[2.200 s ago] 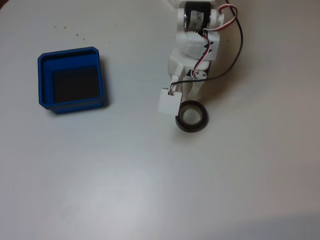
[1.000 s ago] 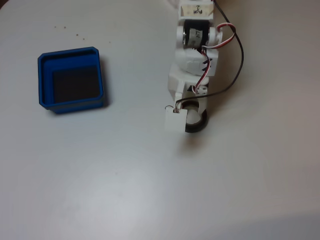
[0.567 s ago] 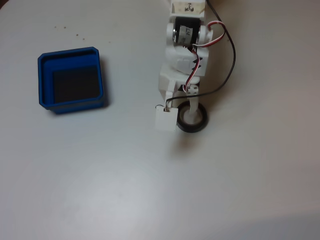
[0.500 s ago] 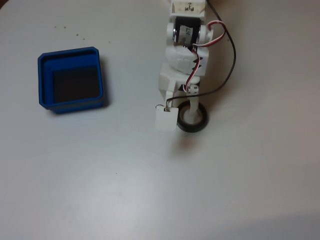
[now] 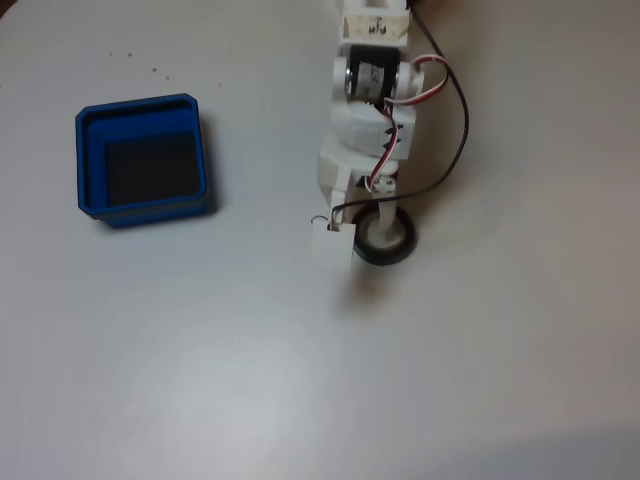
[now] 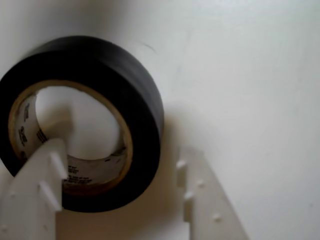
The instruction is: Pick the black tape roll and drop it in the blue box
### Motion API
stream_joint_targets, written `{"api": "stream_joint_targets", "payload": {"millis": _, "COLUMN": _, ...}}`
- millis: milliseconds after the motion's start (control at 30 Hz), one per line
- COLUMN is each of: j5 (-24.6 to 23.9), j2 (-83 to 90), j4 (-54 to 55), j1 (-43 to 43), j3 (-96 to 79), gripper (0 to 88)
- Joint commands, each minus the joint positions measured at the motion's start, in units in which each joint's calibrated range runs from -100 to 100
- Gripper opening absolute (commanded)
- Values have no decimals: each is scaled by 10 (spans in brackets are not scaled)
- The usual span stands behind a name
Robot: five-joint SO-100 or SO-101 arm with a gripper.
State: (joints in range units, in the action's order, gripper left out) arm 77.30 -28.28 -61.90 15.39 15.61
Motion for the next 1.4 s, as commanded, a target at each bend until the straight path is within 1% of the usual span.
{"api": "stream_joint_targets", "payload": {"millis": 0, "j5": 4, "j2": -1, "j4": 9, "j1": -2, "j3": 33, "gripper": 203}}
{"api": "stream_joint_targets", "payload": {"millis": 133, "j5": 10, "j2": -1, "j4": 9, "j1": -3, "j3": 33, "gripper": 202}}
{"api": "stream_joint_targets", "payload": {"millis": 267, "j5": 51, "j2": -1, "j4": 9, "j1": -1, "j3": 33, "gripper": 202}}
{"api": "stream_joint_targets", "payload": {"millis": 333, "j5": 59, "j2": -1, "j4": 9, "j1": 0, "j3": 33, "gripper": 202}}
{"api": "stream_joint_targets", "payload": {"millis": 1367, "j5": 60, "j2": -37, "j4": 9, "j1": -4, "j3": 33, "gripper": 202}}
